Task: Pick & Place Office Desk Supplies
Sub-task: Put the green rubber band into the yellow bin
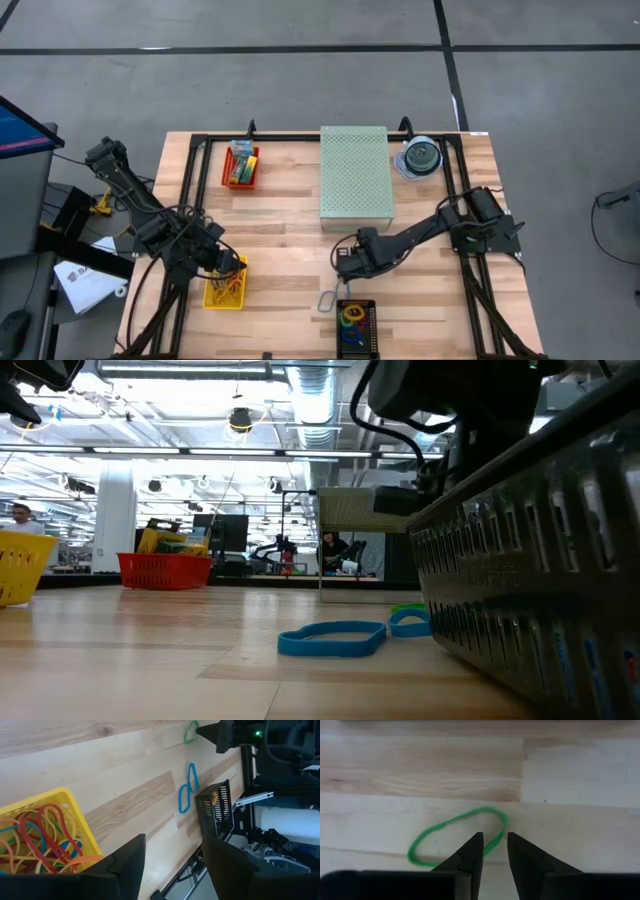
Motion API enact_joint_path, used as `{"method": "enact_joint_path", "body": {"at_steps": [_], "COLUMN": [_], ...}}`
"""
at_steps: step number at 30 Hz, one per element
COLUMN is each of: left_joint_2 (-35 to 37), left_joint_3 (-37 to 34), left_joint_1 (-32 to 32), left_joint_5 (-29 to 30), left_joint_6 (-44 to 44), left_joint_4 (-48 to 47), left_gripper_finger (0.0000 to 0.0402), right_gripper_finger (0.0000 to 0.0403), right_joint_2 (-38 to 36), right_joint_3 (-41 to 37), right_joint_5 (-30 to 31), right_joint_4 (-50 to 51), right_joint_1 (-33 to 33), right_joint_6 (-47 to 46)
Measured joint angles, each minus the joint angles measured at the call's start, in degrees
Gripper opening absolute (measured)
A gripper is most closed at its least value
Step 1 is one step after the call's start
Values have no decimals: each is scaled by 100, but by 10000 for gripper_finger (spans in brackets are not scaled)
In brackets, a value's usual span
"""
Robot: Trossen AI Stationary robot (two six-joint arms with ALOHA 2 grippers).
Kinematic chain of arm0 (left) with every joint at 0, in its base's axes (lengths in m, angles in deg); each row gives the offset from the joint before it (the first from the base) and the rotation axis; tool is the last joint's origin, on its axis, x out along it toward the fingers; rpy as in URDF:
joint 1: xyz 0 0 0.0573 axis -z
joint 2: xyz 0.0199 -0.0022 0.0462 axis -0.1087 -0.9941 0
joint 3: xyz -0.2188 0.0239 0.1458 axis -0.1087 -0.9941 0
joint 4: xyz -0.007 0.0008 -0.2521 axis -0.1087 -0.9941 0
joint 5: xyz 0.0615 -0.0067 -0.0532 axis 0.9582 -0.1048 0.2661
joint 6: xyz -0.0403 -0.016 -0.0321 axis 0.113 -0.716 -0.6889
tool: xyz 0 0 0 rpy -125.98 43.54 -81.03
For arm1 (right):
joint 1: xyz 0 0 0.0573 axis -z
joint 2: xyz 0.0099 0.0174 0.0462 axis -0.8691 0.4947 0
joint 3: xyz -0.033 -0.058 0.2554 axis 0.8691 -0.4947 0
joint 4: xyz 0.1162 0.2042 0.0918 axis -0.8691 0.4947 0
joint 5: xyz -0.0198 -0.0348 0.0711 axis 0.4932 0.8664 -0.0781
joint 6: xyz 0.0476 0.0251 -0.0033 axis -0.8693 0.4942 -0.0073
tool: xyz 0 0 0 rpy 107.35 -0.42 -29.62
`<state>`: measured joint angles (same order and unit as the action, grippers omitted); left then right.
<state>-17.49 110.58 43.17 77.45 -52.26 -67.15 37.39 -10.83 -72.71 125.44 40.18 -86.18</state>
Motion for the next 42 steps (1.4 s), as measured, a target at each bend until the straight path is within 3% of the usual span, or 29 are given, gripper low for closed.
{"method": "enact_joint_path", "body": {"at_steps": [10,18,28,34,38,42], "left_joint_2": [-2,-3,-3,-51,-171,-409], "left_joint_3": [0,0,0,4,4,4], "left_joint_1": [0,0,0,-118,-486,-1117], "left_joint_5": [22,55,45,32,13,-290], "left_joint_6": [0,144,825,1640,1816,2510], "left_joint_4": [103,284,867,1568,1679,2473], "left_gripper_finger": [191,191,191,191,191,191], "right_gripper_finger": [66,6,1,1,0,0], "right_joint_2": [-42,-26,-253,-785,-1103,-1318], "right_joint_3": [-274,-285,113,597,904,1212], "right_joint_5": [-2,158,504,1018,1511,1689], "right_joint_4": [-286,-313,-409,-669,-1054,-1547], "right_joint_1": [-48,-44,-510,-927,-999,-921], "right_joint_6": [75,559,974,1846,2854,3953]}}
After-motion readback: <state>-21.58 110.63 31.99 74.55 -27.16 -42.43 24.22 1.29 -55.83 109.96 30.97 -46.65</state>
